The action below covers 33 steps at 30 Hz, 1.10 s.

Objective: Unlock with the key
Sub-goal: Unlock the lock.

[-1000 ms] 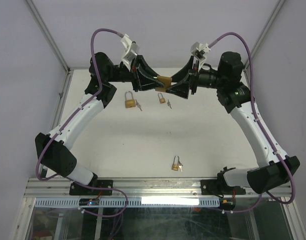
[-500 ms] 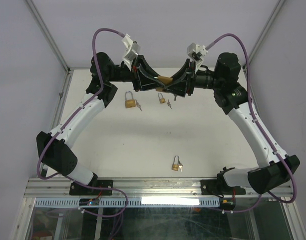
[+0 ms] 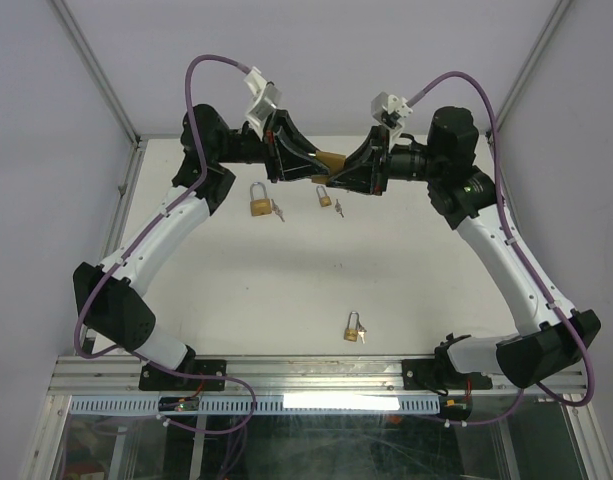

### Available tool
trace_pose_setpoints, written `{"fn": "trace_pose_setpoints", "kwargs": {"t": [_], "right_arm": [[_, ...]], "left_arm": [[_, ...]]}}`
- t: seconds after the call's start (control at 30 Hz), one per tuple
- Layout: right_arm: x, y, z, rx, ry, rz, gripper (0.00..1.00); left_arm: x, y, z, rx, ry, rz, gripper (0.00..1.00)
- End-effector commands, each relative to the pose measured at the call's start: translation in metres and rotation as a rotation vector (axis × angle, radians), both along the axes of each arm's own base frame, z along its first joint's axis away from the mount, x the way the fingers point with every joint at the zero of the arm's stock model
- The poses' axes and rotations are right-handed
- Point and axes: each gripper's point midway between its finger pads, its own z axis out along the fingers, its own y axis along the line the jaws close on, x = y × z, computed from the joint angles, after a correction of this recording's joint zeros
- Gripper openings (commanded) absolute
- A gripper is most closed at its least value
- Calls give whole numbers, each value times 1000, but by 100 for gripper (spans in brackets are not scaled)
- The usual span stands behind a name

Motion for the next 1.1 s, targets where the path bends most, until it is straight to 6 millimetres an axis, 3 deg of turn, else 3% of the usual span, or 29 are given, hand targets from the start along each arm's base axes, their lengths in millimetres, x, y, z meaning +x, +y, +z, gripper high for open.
{"fn": "trace_pose_setpoints", "kwargs": {"t": [0.0, 0.13, 0.17, 0.27, 0.37, 0.4, 0.57, 0.73, 0.87, 0.97, 1.03, 1.07], "right_arm": [[-12, -1, 29, 65, -79, 12, 0], [-12, -3, 40, 113, -88, 0, 0], [-12, -4, 41, 119, -76, -5, 0], [-7, -7, 44, 145, -32, -28, 0], [-6, -11, 52, 201, -13, -49, 0], [-6, -13, 58, 228, -18, -57, 0], [-12, -20, 92, 341, -55, -70, 0], [-21, -23, 122, 409, -104, -24, 0], [-17, -21, 114, 355, -32, -30, 0], [-19, -21, 107, 333, 25, -39, 0], [-19, -22, 103, 317, 64, -46, 0], [-16, -22, 98, 285, -37, -48, 0]], "left_arm": [[-13, 5, 43, -90, -126, 10, 0], [-11, 6, 40, -87, -99, 24, 0], [-10, 7, 39, -89, -94, 33, 7], [-9, 13, 39, -113, -123, 60, 62], [-9, 20, 41, -138, -172, 86, 95], [-8, 22, 41, -151, -173, 105, 98], [-6, 29, 33, -207, -102, 193, 99], [-8, 28, 40, -254, -88, 210, 95], [-12, 33, 62, -290, -145, 217, 71], [-13, 40, 76, -302, -177, 224, 67], [-13, 44, 81, -302, -182, 227, 58], [-14, 46, 84, -301, -185, 225, 55]]}}
